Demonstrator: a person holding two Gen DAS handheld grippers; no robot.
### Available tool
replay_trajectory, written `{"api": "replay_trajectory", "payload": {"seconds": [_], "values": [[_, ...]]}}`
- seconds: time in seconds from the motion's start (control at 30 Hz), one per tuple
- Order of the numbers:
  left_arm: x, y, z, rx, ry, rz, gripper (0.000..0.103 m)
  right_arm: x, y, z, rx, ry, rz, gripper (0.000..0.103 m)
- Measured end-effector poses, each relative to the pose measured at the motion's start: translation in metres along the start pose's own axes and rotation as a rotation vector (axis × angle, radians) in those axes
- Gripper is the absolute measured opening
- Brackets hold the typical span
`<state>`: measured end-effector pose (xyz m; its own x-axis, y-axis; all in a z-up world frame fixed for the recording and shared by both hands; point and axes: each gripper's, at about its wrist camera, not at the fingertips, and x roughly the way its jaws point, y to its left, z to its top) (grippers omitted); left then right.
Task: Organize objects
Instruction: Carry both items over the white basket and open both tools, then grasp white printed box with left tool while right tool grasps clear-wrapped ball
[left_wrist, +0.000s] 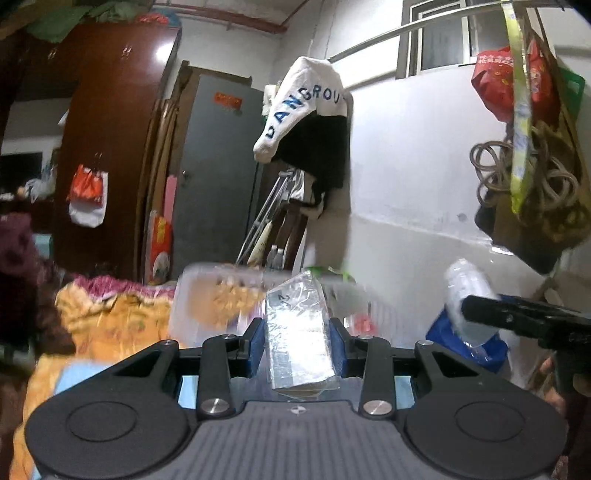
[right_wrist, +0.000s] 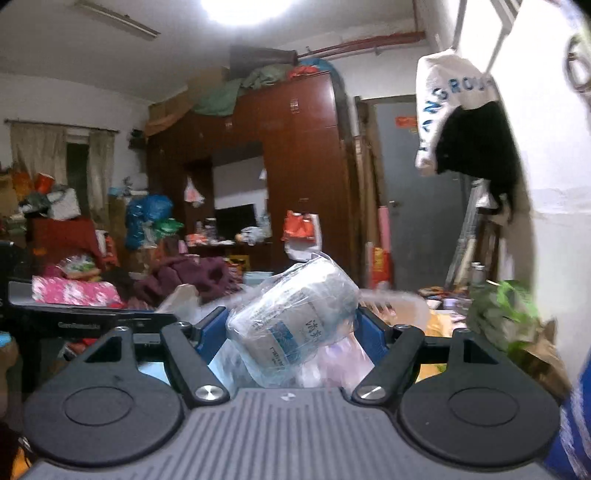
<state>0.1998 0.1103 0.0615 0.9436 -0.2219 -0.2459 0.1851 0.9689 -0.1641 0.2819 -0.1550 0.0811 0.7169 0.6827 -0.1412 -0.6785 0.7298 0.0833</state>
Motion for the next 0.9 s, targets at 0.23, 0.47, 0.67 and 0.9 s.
{"api": "replay_trajectory", "payload": {"seconds": [0.23, 0.47, 0.67, 0.9], "values": [[0.087, 0.01, 0.041, 0.008, 0.106, 0.083, 0.077, 0.106, -0.02, 0.023, -0.044, 0.15, -0.057, 0.089], [0.032, 0.003, -0.004, 0.02, 0.097, 0.058, 0.086, 0.045, -0.021, -0.007, 0.111, 0.139, 0.004, 0.103], [0.015, -0.023, -0.076, 0.058, 0.221, 0.044, 0.093, 0.003, 0.001, -0.071, 0.052, 0.195, -0.074, 0.103], [0.036, -0.037, -0.111, 0.08, 0.35, 0.035, 0.074, 0.013, -0.015, -0.094, 0.143, 0.261, -0.128, 0.103]]}}
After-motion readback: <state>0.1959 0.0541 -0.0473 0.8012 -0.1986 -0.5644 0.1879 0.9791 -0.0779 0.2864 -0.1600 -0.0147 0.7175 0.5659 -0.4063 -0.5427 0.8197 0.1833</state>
